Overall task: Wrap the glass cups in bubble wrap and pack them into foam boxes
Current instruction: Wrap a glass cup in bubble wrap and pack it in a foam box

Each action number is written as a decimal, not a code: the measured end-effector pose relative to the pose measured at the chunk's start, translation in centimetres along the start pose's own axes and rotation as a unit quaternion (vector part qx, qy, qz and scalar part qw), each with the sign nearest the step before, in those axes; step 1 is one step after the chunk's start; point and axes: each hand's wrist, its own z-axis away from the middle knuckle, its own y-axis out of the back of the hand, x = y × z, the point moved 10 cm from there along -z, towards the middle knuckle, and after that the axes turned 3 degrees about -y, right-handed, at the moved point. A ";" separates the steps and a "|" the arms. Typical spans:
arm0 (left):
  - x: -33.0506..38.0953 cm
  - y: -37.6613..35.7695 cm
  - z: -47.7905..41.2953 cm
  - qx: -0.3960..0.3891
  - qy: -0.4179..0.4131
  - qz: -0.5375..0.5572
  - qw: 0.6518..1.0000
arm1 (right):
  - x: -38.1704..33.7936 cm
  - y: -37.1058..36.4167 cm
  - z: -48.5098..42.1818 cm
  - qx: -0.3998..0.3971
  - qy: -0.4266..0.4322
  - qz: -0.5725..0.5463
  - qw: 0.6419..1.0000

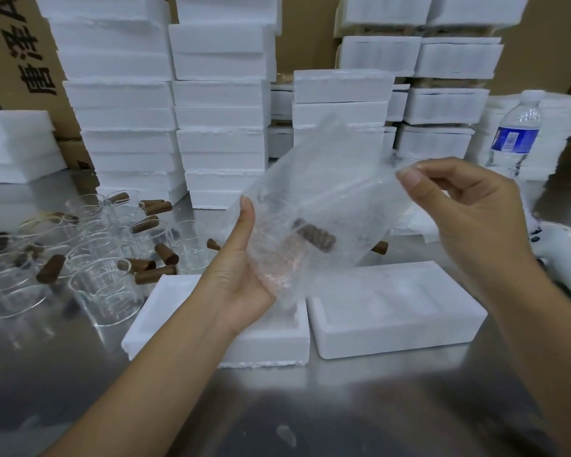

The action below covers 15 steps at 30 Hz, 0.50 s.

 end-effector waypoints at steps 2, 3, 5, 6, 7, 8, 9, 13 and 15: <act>-0.3 0.0 0.0 -0.004 0.018 -0.023 1.000 | 0.3 0.5 0.0 0.023 -0.003 0.006 1.000; -0.4 -0.1 0.1 -0.008 0.020 -0.025 0.999 | 0.4 0.7 0.0 0.031 -0.002 0.008 0.999; -0.4 -0.1 0.1 -0.014 0.023 -0.008 1.000 | 0.4 1.2 0.0 0.051 0.002 0.011 0.999; -0.4 -0.2 0.1 -0.017 0.025 -0.001 1.000 | 0.3 1.4 0.0 0.063 0.005 0.015 0.998; -0.5 -0.2 0.1 -0.021 0.027 0.002 0.999 | 0.2 1.7 0.0 0.077 0.009 0.017 0.997; -0.5 -0.3 0.1 -0.027 0.029 0.002 0.999 | 0.0 2.1 -0.1 0.090 0.015 0.016 0.996; -0.5 -0.6 0.1 -0.037 0.029 0.003 0.999 | -0.3 2.4 -0.1 0.100 0.020 0.016 0.995; -0.2 -1.7 0.3 -0.082 0.006 0.018 0.996 | -0.7 2.7 -0.3 0.093 0.021 -0.001 0.995; 0.0 -2.2 0.3 -0.098 -0.007 0.023 0.995 | -0.9 2.8 -0.3 0.091 0.025 -0.021 0.995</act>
